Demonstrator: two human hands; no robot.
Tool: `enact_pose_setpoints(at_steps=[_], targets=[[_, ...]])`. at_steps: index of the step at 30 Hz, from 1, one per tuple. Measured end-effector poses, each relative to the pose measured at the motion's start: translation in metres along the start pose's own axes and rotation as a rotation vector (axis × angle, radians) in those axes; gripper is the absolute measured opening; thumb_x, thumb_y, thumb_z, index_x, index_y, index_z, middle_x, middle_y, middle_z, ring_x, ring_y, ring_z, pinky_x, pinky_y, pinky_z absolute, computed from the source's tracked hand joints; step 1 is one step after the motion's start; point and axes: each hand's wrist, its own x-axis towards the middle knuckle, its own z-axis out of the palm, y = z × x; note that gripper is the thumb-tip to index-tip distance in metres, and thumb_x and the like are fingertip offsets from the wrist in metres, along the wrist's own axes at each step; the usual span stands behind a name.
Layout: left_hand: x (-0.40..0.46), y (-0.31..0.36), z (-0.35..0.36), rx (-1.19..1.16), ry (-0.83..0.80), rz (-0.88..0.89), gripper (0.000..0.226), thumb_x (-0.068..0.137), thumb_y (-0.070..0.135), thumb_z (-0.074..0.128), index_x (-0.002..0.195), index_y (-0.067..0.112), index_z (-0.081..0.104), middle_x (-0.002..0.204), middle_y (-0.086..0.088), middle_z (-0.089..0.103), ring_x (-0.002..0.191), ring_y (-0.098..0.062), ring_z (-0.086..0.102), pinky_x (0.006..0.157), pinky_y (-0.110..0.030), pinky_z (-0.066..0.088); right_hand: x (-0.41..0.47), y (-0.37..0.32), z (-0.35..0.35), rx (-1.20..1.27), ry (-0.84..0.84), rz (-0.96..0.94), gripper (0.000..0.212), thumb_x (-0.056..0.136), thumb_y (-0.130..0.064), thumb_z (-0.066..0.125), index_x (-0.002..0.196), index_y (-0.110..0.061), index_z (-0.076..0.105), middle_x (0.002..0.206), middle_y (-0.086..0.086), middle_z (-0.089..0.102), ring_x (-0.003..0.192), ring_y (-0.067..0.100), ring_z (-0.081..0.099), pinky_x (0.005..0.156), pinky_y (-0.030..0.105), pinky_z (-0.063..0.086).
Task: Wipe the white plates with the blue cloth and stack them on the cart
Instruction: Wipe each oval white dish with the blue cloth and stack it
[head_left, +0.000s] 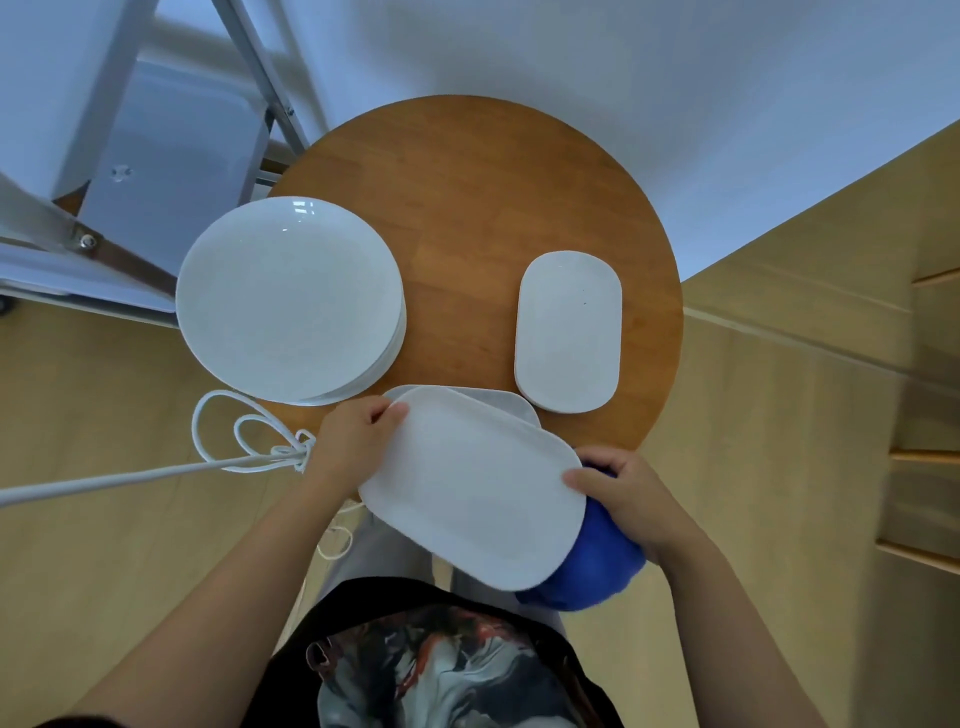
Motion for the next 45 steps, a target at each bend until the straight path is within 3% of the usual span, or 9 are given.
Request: enact_pose_setpoints(at_steps=[3,6,17,25,28,30,35,38,45], targets=[[0.004,-0.009,0.000,-0.026,0.065,-0.044,0.037,0.096,0.027,0.052,0.082,-0.004,0.067,0.079,-0.022,0.064,0.069,-0.022,0.049,0.063,-0.032,0.034,0.021,0.012,-0.001,-0.075,0.158,0.078,0.012,0.084,-0.024,0.067,0.083,-0.033,0.076,0.091,-0.014,0.073,0.089,0.009,0.067,0.072,0.023,0.048],[0.004,-0.014,0.004,-0.069,0.148,-0.105,0.040,0.095,0.023,0.052,0.061,0.003,0.056,0.059,-0.014,0.051,0.061,-0.022,0.043,0.058,-0.031,0.031,0.042,0.020,0.004,-0.213,0.279,0.102,0.003,0.082,-0.031,0.071,0.082,-0.032,0.073,0.086,-0.014,0.071,0.089,0.012,0.064,0.073,0.027,0.049],[0.006,-0.025,0.033,-0.202,0.312,-0.245,0.040,0.090,0.004,0.054,0.052,0.005,0.041,0.050,-0.005,0.033,0.051,-0.016,0.030,0.052,-0.025,0.024,0.080,0.017,0.020,-0.788,0.605,0.132,0.044,0.087,-0.052,0.057,0.118,-0.021,0.059,0.105,-0.003,0.065,0.085,0.010,0.047,0.071,0.027,0.040],[0.009,-0.040,0.036,-0.164,0.345,-0.238,0.039,0.088,0.005,0.055,0.051,0.008,0.041,0.050,-0.008,0.041,0.050,-0.020,0.039,0.053,-0.025,0.032,0.073,0.013,0.000,-0.581,0.558,0.197,0.038,0.081,-0.049,0.067,0.106,-0.021,0.061,0.100,-0.004,0.063,0.091,0.017,0.056,0.074,0.030,0.044],[0.007,-0.030,0.036,0.081,0.262,-0.240,0.017,0.089,0.016,0.054,0.093,0.003,0.063,0.099,-0.022,0.060,0.093,-0.037,0.057,0.082,-0.045,0.050,0.060,0.007,-0.019,-0.443,0.564,0.179,0.023,0.081,-0.039,0.069,0.094,-0.021,0.065,0.092,-0.005,0.065,0.090,0.018,0.060,0.076,0.032,0.047],[0.004,-0.019,0.038,0.254,0.269,-0.191,0.038,0.087,0.023,0.057,0.122,0.008,0.056,0.122,-0.020,0.052,0.115,-0.038,0.048,0.096,-0.048,0.043,0.047,0.003,-0.033,-0.356,0.571,0.177,0.018,0.080,-0.038,0.070,0.089,-0.022,0.067,0.089,-0.007,0.066,0.086,0.015,0.060,0.071,0.030,0.047],[0.006,0.037,0.063,0.298,0.187,0.155,0.030,0.094,0.032,0.052,0.118,0.017,0.062,0.110,-0.002,0.065,0.096,-0.016,0.056,0.081,-0.028,0.046,0.014,-0.014,-0.066,-0.132,0.602,0.138,0.013,0.078,-0.036,0.074,0.079,-0.024,0.070,0.077,-0.006,0.072,0.076,0.014,0.067,0.061,0.028,0.048],[0.024,0.071,0.084,0.365,0.028,0.168,0.026,0.096,0.038,0.050,0.108,0.018,0.063,0.095,0.001,0.065,0.081,-0.011,0.055,0.069,-0.022,0.044,0.009,-0.023,-0.074,-0.095,0.597,0.069,0.009,0.079,-0.034,0.074,0.074,-0.027,0.070,0.073,-0.010,0.072,0.073,0.011,0.068,0.063,0.028,0.049],[0.064,0.100,0.111,0.594,-0.096,0.049,0.033,0.095,0.045,0.049,0.104,0.015,0.059,0.091,-0.003,0.058,0.085,-0.020,0.056,0.072,-0.030,0.047,0.039,-0.025,-0.067,-0.100,0.653,-0.011,0.016,0.081,-0.032,0.071,0.092,-0.021,0.069,0.090,-0.006,0.070,0.086,0.012,0.065,0.078,0.032,0.053]])
